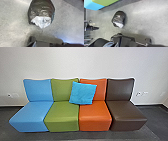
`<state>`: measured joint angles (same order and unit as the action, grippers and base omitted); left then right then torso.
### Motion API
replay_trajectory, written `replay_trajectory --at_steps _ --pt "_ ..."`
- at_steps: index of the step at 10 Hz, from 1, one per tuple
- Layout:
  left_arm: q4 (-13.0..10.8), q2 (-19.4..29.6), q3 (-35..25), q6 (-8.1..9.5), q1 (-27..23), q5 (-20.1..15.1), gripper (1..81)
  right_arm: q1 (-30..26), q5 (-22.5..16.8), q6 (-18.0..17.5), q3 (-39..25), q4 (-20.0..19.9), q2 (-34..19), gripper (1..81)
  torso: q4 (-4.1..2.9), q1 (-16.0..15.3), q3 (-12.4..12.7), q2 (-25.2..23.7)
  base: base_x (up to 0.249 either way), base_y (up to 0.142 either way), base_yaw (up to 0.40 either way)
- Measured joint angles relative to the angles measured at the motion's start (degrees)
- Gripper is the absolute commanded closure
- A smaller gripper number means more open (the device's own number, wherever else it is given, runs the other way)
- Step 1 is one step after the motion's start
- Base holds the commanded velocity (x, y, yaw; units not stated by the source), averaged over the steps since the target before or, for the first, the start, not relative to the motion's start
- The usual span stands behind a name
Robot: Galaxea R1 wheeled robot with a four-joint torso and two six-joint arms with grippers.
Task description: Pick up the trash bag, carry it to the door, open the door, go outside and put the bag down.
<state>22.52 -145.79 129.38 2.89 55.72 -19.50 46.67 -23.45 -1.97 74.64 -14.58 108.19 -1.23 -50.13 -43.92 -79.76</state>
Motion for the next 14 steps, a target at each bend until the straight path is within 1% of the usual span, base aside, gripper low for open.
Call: replay_trajectory --at_steps 3,8,11,14 --pt "0.06 -0.79 0.91 -0.02 -0.29 -0.23 1.0 -0.15 -0.07 0.00 0.00 0.00 -0.22 1.0 0.00 -3.06 -1.16 -4.77 0.000 0.000 0.000" --pt "0.06 -0.79 1.63 -0.02 -0.74 -1.30 1.0 0.11 -0.11 0.00 0.02 0.00 -0.22 1.0 0.00 -9.18 -1.20 -14.56 0.000 0.000 0.000" --pt "0.22 0.06 1.93 -0.02 -0.79 -2.05 1.0 0.13 -0.16 0.00 0.00 0.00 -0.28 1.0 0.00 -12.74 -1.18 -20.27 0.000 0.000 0.000" --pt "0.49 0.06 1.90 -0.02 -0.77 -2.55 1.0 -0.91 -0.55 -0.06 0.66 -0.02 1.48 1.0 0.00 -16.46 -1.18 -26.23 0.000 0.000 0.000"
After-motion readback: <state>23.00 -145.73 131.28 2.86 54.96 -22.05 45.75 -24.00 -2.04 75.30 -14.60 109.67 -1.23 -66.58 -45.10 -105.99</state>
